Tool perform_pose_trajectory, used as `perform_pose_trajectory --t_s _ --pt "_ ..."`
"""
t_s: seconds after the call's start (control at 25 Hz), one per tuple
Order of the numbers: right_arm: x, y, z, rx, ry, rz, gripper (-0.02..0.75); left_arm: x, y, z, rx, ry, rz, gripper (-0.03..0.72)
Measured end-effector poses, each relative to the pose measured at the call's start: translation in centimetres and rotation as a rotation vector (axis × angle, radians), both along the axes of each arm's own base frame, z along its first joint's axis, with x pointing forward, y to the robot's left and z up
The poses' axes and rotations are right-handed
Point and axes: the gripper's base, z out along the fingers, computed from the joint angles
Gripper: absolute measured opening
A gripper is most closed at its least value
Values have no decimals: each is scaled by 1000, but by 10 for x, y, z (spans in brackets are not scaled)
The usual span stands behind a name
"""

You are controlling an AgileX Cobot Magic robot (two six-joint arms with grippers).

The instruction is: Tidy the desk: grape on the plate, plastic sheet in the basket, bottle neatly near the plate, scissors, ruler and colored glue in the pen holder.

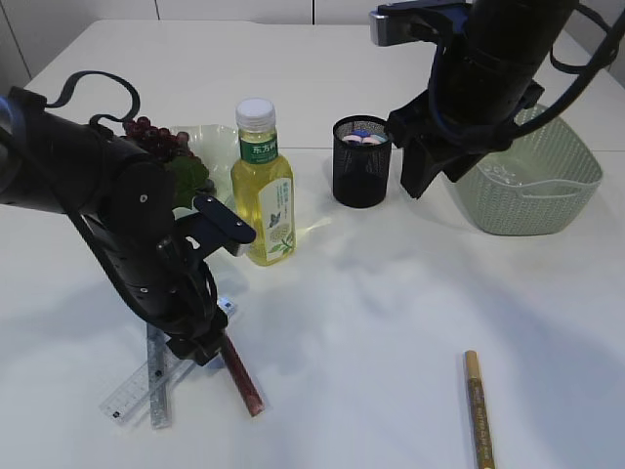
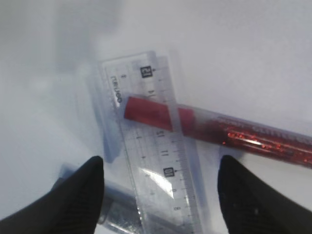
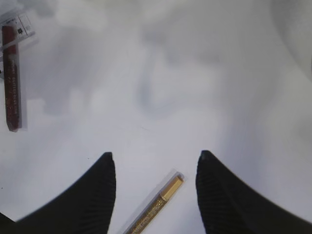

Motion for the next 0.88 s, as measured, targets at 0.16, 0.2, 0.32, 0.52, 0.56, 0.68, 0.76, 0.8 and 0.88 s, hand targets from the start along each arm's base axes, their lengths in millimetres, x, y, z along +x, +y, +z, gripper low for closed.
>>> perform_pose_trajectory --t_s 0.16,0.2,0.32,0.52,0.56,0.68,0.76,0.8,0.88 --pt "0 0 0 0 0 0 422 0 0 0 3 4 0 531" --pt "0 0 0 0 0 0 422 -1 1 0 7 10 1 531" --pt "0 0 0 1 1 0 422 -2 2 0 18 24 -8 531" --pt "0 0 0 1 1 0 422 -3 2 0 24 28 -24 531" --pt "0 0 0 1 1 0 422 -3 2 0 24 28 -27 531" --pt "0 0 0 1 1 0 422 -3 2 0 26 27 -35 531" --pt "0 0 0 1 1 0 422 -2 2 0 25 25 -38 531" --pt "0 0 0 1 1 0 422 -2 2 0 24 24 -38 531" --pt "0 0 0 1 1 0 422 -2 1 0 22 20 -38 531"
